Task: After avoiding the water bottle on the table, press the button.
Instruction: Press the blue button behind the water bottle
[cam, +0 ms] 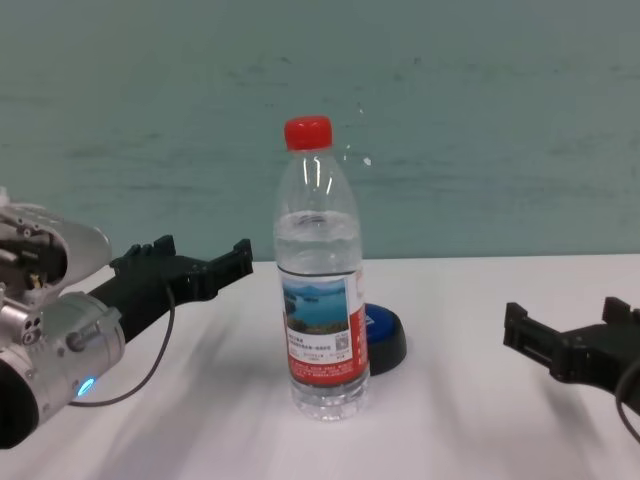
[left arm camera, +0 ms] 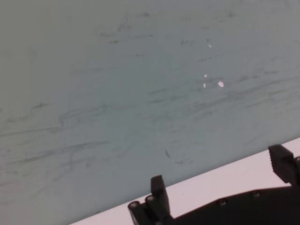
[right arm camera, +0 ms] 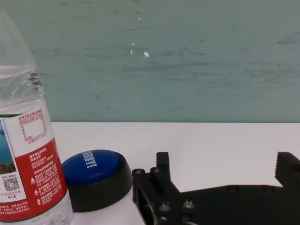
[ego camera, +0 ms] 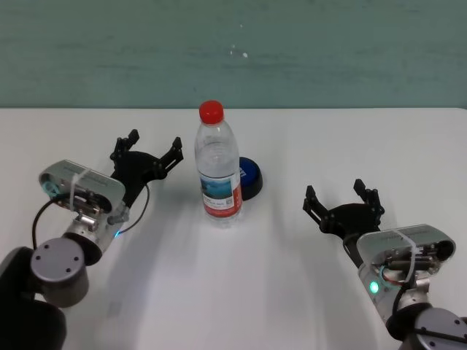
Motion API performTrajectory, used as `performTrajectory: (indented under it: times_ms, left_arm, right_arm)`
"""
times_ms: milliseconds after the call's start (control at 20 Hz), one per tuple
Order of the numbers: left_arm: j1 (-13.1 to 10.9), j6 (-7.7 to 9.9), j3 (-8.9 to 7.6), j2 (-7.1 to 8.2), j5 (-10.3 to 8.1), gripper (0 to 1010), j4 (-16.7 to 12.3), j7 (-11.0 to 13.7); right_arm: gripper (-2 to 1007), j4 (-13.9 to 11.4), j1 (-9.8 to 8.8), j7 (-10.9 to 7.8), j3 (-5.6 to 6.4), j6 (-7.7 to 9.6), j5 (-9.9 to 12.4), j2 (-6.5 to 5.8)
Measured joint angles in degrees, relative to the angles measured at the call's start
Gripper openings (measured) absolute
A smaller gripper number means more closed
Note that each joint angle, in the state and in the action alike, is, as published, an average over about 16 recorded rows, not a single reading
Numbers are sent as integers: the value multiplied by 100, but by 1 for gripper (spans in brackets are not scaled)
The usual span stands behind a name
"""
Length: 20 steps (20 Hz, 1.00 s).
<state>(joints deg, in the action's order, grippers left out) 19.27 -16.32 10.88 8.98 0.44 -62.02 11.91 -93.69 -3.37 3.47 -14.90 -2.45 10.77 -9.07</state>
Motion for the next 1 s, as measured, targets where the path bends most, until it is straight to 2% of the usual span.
performTrajectory:
  times_ms: [1000]
  left_arm:
    - [447,-356,148,-8,230,1010,610,95]
  right_arm:
    - [1004,0,0,0,0,0,0,0]
